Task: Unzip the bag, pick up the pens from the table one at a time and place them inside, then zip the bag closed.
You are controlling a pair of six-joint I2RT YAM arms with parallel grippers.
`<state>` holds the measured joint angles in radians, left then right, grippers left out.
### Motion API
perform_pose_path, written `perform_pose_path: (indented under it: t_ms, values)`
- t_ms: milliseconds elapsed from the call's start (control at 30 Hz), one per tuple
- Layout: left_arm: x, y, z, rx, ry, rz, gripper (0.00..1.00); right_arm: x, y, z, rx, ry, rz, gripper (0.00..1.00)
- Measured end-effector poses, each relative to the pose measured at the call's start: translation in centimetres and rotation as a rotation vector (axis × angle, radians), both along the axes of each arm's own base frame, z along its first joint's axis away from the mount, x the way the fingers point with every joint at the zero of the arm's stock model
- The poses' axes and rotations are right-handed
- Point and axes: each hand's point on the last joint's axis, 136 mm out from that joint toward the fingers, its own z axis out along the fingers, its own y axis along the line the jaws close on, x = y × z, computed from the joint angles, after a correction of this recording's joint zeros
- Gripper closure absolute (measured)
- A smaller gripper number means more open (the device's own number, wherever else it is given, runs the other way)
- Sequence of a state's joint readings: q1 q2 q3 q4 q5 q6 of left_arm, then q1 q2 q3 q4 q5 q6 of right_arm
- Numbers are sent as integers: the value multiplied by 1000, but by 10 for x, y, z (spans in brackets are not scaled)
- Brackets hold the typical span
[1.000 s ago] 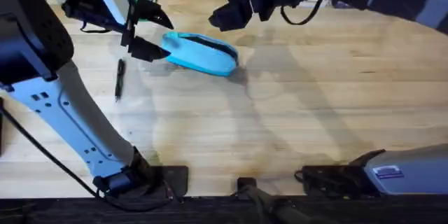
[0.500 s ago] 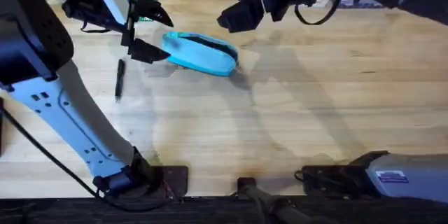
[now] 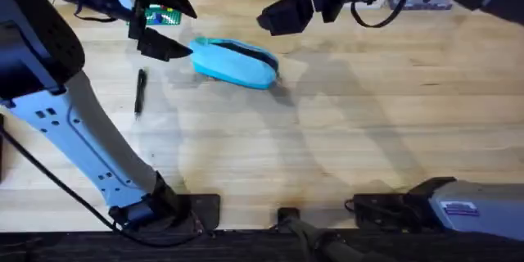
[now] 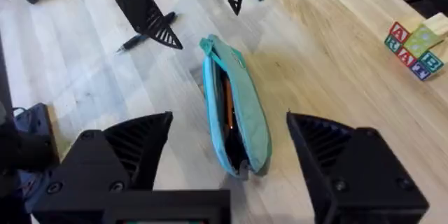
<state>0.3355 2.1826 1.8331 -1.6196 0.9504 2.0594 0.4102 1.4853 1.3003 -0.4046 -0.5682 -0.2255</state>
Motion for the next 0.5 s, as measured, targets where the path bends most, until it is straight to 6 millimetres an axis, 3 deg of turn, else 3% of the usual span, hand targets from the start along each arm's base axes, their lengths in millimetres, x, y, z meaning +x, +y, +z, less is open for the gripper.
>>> perform_pose_path:
  t_ms: [233, 500]
  values:
    - [0, 1, 17, 4, 9, -1, 3, 0, 0, 0, 0, 0, 0, 4]
    - [1, 4, 18, 31, 24, 8, 4, 1, -1, 0, -6, -5, -5, 4]
